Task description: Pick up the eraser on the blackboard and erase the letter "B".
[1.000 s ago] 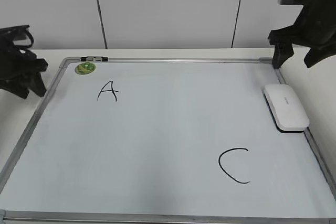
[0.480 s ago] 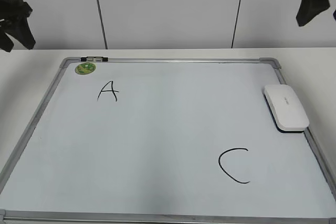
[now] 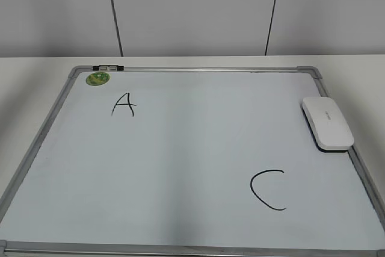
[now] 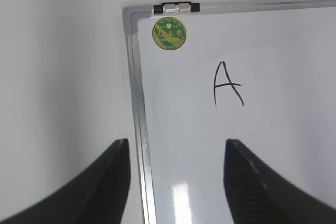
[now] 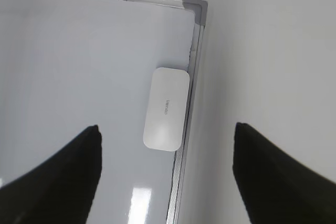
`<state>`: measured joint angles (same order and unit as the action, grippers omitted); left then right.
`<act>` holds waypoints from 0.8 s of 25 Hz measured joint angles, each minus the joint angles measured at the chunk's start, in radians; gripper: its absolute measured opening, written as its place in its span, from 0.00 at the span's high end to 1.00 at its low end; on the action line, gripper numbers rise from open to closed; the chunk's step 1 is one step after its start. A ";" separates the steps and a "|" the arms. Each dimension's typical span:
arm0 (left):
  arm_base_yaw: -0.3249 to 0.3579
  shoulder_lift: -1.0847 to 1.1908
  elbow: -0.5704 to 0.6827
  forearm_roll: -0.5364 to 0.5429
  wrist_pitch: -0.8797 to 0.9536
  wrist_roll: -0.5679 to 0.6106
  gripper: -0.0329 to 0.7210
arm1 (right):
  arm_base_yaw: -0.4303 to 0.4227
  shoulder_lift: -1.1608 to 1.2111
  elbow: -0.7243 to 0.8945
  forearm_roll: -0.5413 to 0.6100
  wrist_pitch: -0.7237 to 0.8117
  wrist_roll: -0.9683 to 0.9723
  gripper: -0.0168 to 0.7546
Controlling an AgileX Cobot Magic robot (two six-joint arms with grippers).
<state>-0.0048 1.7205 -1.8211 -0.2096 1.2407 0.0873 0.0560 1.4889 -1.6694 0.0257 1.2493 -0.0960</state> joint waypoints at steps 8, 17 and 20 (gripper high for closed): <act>-0.055 -0.259 0.156 0.043 0.006 0.000 0.40 | 0.000 -0.193 0.077 0.000 0.008 -0.001 0.21; -0.058 -0.603 0.492 0.052 0.010 -0.004 0.23 | 0.000 -0.508 0.328 0.000 0.012 -0.002 0.21; -0.058 -0.721 0.602 0.053 0.012 -0.004 0.22 | 0.000 -0.648 0.441 0.000 0.014 0.011 0.21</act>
<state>-0.0629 0.9998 -1.2187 -0.1563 1.2529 0.0832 0.0560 0.8410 -1.2288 0.0257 1.2633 -0.0849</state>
